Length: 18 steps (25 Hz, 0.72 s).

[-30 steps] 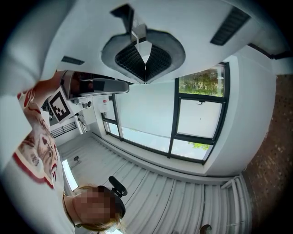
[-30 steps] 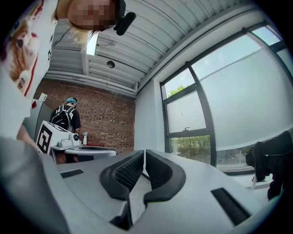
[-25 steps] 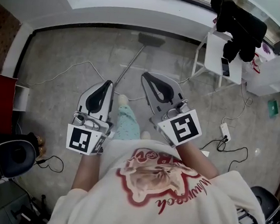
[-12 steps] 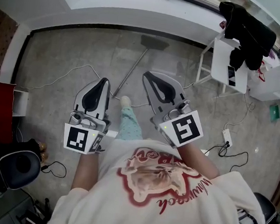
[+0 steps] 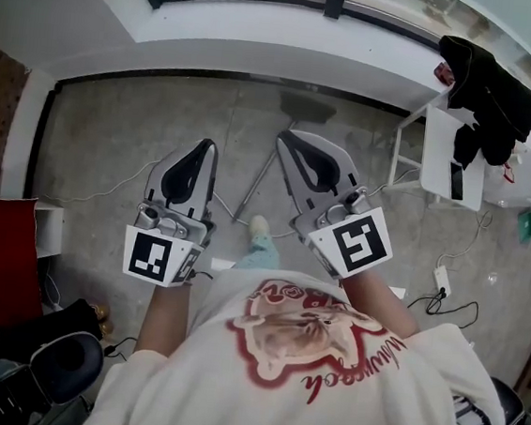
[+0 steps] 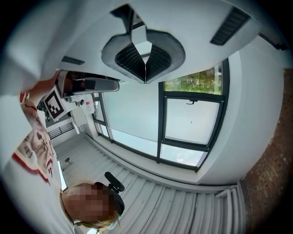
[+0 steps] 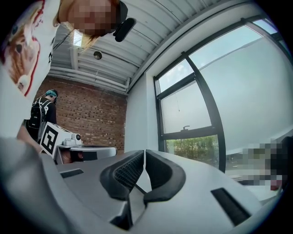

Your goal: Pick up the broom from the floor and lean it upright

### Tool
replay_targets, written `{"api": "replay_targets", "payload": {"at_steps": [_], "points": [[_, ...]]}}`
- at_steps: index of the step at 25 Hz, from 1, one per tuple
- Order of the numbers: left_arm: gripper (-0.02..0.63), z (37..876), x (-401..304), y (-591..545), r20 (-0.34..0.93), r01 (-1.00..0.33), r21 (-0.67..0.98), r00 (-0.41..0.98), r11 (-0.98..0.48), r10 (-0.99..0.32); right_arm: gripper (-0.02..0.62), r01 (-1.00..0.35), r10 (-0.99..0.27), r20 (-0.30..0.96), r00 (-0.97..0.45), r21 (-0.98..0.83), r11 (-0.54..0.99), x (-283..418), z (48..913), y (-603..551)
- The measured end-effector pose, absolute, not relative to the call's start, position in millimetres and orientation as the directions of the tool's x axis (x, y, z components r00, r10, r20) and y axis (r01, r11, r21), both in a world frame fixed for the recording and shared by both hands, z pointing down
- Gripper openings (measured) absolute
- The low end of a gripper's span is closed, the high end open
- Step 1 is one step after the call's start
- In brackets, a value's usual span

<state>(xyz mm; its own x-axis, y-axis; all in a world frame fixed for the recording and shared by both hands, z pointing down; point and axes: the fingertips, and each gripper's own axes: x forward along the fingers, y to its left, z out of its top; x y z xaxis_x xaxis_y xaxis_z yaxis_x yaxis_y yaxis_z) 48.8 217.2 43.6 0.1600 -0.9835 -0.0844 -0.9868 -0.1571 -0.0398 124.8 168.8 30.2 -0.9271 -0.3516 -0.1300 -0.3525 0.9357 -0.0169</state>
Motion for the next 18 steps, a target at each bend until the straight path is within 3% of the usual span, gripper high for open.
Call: {"api": "replay_targets", "payload": {"at_steps": [8, 18], "points": [[0.021, 40, -31, 162, -0.085, -0.986, -0.044, 0.164, -0.161, -0.983, 0.032, -0.35, -0.353, -0.125, -0.927, -0.041, 0.936, 44, 35, 117], [0.021, 63, -53, 155, -0.066, -0.996, 0.032, 0.084, -0.087, -0.994, 0.032, -0.309, -0.312, -0.06, -0.948, -0.056, 0.95, 18, 52, 98]]}}
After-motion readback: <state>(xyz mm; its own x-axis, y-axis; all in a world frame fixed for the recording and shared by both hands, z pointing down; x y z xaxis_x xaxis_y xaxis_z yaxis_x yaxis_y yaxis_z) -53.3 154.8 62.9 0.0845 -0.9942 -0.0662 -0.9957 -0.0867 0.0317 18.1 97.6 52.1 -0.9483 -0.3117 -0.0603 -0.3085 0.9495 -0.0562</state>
